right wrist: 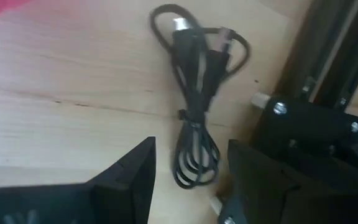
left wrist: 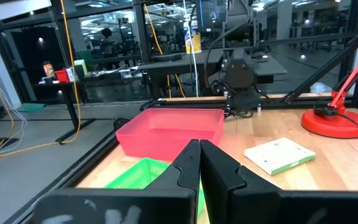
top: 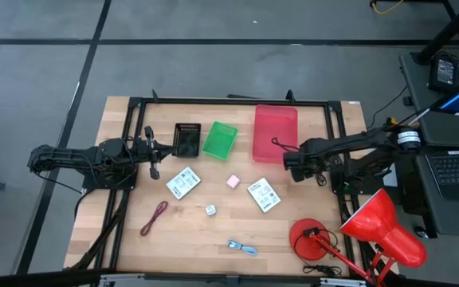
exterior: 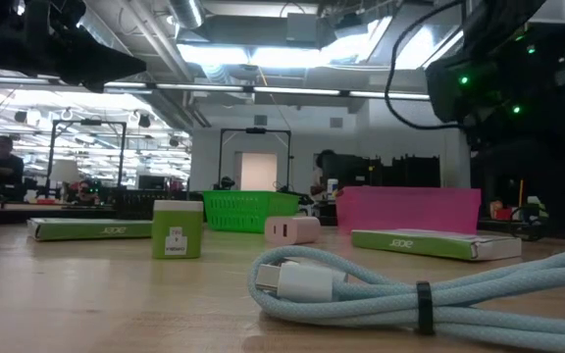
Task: Pick and place items into bin
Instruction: Put the black charger cable into the red bin
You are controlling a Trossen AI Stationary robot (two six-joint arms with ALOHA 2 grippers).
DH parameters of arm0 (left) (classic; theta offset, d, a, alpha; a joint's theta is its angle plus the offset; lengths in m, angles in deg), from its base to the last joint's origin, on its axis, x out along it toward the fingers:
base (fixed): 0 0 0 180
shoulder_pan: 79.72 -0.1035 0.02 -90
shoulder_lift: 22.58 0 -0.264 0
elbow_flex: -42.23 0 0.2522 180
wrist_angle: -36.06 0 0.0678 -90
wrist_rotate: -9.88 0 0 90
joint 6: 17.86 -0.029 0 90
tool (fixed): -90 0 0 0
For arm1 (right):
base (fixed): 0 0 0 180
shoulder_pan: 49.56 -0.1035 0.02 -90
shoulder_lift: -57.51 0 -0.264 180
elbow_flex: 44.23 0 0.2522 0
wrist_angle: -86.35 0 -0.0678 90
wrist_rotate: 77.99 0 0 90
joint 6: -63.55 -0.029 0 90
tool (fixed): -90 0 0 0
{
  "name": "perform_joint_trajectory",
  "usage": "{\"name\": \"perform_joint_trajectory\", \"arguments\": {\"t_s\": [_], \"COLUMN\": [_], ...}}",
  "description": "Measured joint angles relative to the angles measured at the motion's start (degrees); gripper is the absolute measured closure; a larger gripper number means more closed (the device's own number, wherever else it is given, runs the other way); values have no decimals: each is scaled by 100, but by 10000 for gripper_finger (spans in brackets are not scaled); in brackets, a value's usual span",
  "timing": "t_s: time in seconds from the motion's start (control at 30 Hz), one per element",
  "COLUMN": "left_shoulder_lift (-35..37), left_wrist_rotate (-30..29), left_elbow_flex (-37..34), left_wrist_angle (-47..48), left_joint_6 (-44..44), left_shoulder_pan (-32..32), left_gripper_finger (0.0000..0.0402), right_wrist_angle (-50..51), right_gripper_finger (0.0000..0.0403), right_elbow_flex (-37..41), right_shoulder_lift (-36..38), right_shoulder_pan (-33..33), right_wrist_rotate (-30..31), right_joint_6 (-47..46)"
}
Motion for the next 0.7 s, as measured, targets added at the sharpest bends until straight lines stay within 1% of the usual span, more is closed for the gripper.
{"name": "perform_joint_trajectory", "arguments": {"t_s": [0.1, 0.33, 0.43, 0.6, 0.7], "left_shoulder_lift": [2, 1, 2, 0, 0], "left_wrist_rotate": [1, 2, 2, 4, 2], "left_elbow_flex": [0, 0, 0, 0, 0], "left_wrist_angle": [0, 0, 0, 2, 2], "left_joint_6": [0, 7, 4, 13, 15], "left_shoulder_pan": [0, 0, 0, 0, 0], "left_gripper_finger": [395, 396, 396, 396, 396], "right_wrist_angle": [-190, -202, -318, -970, -1050], "right_gripper_finger": [224, 224, 224, 224, 224], "right_elbow_flex": [0, 110, 274, 518, 546], "right_shoulder_lift": [-213, -560, -602, -573, -569], "right_shoulder_pan": [15, 263, 377, 479, 513], "right_wrist_rotate": [2, 114, 114, -18, -39], "right_joint_6": [48, 48, 64, 378, 471]}}
